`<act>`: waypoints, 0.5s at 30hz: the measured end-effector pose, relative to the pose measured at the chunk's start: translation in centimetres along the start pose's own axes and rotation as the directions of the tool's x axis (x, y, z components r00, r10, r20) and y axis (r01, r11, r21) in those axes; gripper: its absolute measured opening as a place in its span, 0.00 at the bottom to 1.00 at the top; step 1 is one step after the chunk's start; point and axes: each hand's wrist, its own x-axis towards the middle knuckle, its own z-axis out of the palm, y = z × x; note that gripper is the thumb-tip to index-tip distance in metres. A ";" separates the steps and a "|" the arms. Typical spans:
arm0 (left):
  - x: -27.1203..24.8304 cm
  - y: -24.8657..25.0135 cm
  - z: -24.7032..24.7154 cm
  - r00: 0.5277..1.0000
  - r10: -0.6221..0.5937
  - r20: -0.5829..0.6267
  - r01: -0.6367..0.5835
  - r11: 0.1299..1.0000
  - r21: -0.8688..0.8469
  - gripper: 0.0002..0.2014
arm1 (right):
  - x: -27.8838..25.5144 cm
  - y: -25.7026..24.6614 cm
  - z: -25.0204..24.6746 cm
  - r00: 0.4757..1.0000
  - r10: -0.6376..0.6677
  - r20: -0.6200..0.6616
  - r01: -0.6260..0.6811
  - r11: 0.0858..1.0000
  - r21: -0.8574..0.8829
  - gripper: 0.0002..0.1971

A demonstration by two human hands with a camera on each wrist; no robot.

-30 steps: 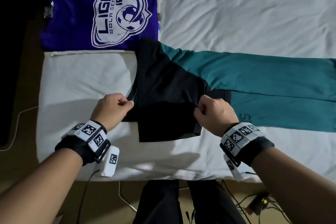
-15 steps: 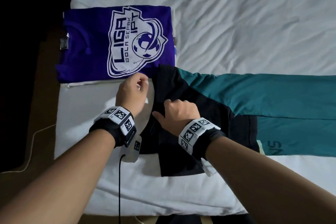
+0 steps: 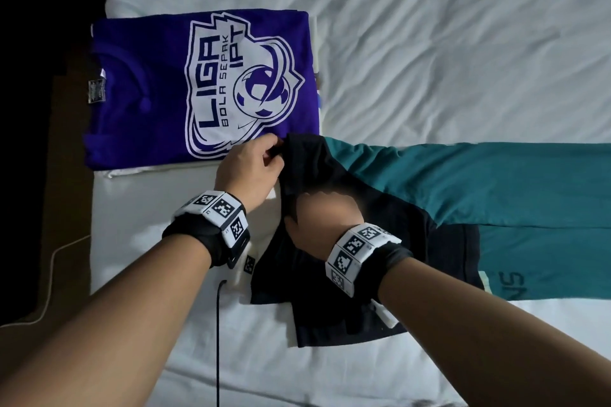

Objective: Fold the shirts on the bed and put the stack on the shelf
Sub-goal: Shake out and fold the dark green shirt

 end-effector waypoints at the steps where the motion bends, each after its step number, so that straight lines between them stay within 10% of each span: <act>1: 0.0 -0.1 -0.1 1.000 -0.006 -0.009 0.005 0.999 -0.048 0.08 | 0.2 0.1 0.1 1.000 -0.004 0.010 0.004 1.000 0.007 0.14; 10: -0.5 -1.1 -1.0 0.981 -0.183 -0.070 0.178 0.982 -0.070 0.05 | -0.7 3.3 -1.4 0.965 -0.219 0.142 0.192 0.964 0.182 0.12; 15: -0.6 0.7 -0.7 0.978 -0.196 -0.067 0.170 0.942 -0.288 0.23 | -0.8 11.0 -4.4 0.924 -0.033 -0.381 0.144 0.953 0.268 0.12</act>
